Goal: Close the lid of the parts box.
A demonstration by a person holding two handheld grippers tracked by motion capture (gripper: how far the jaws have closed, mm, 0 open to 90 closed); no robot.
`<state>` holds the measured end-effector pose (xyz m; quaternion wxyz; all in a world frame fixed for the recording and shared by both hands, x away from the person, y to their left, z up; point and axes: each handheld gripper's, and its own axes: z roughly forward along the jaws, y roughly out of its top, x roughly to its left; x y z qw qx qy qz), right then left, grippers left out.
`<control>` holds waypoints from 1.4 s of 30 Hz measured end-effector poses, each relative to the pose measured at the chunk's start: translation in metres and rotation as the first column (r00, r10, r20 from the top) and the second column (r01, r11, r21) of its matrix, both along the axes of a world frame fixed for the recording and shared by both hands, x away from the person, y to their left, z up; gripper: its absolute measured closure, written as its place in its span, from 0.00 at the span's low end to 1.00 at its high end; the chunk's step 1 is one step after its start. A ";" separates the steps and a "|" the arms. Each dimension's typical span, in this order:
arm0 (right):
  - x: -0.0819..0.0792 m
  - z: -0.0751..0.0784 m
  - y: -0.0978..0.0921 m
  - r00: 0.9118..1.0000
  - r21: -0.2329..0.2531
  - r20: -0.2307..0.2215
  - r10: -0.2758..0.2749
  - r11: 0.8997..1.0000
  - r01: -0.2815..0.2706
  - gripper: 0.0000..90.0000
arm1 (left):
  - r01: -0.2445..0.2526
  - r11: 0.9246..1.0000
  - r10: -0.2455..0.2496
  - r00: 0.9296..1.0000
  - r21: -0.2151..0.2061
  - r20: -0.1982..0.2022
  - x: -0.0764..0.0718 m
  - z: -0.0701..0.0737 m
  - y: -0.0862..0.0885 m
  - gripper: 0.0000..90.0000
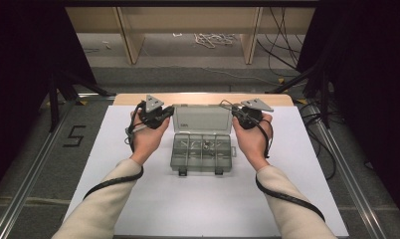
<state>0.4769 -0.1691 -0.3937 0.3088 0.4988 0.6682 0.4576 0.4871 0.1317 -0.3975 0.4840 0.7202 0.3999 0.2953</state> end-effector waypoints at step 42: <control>-0.039 -0.008 -0.004 0.998 -0.018 0.033 0.047 0.999 -0.046 0.97 | 0.034 0.999 -0.037 0.996 0.036 0.079 -0.039 -0.011 0.004 0.94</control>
